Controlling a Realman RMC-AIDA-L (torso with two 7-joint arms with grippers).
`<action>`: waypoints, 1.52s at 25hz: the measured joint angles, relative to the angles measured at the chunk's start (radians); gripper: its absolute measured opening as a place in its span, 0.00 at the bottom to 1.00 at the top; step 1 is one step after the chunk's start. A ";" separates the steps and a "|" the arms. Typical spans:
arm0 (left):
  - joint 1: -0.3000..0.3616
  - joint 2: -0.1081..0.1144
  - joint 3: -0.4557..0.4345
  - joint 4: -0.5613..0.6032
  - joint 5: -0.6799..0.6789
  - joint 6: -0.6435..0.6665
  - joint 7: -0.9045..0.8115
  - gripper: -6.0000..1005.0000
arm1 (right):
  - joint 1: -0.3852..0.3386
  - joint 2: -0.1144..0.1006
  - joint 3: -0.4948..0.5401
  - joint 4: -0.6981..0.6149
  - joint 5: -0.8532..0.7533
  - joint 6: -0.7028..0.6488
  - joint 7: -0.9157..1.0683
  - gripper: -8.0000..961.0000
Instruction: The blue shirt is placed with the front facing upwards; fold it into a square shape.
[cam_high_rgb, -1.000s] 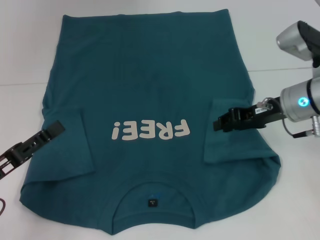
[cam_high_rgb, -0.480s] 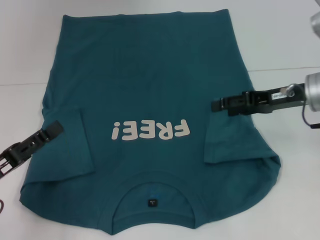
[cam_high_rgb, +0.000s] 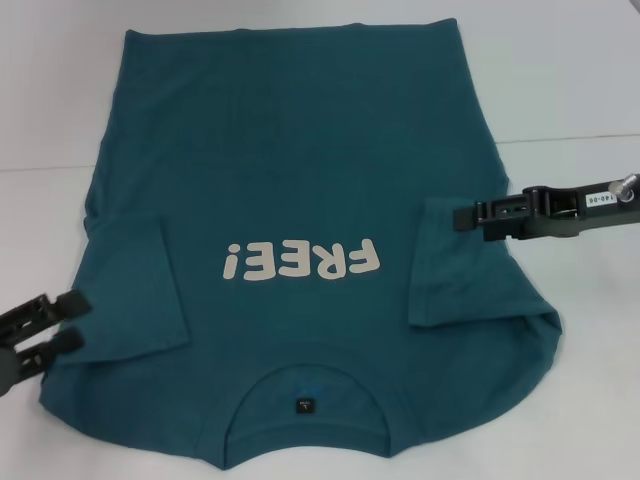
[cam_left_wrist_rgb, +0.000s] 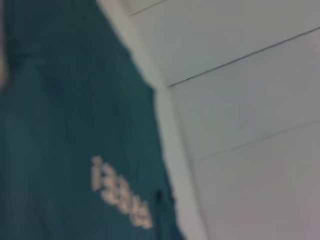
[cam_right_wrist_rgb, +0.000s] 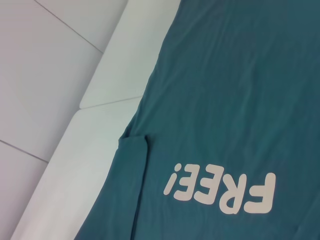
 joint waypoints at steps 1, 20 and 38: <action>0.001 0.005 -0.006 0.019 0.029 -0.001 -0.031 0.79 | -0.001 0.000 0.000 0.000 -0.001 0.000 -0.001 0.84; -0.038 0.037 -0.034 -0.015 0.320 -0.211 -0.215 0.79 | -0.013 0.006 0.000 0.000 -0.002 0.006 -0.003 0.84; -0.100 0.040 -0.005 -0.121 0.329 -0.333 -0.200 0.79 | -0.016 0.008 0.009 0.001 0.004 0.008 -0.003 0.84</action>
